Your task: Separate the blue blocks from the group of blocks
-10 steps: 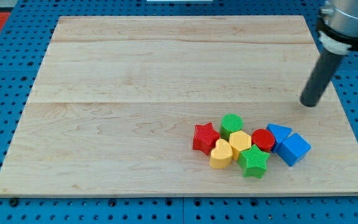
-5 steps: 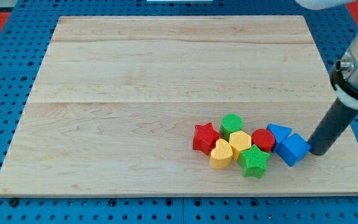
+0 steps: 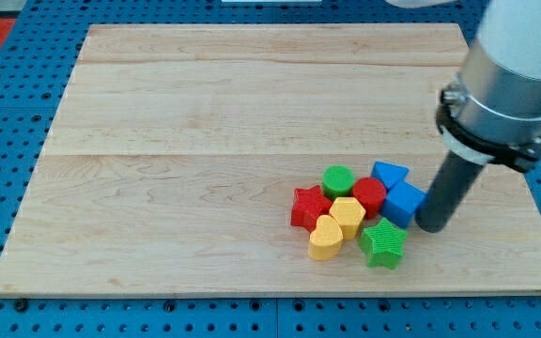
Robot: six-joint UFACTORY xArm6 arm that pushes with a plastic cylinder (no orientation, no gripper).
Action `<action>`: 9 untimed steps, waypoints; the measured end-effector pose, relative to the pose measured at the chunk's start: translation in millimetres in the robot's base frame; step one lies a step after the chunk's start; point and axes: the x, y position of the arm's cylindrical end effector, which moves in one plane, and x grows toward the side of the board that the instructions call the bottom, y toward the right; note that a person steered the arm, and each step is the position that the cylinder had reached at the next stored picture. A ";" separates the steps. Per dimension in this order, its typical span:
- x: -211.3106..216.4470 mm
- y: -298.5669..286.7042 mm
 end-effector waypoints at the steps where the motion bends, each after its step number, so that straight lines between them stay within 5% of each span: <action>1: -22.6 -23.0; 4: -147.4 -69.9; 6: -64.7 -21.2; 7: -70.0 -69.9; 9: -153.1 -147.1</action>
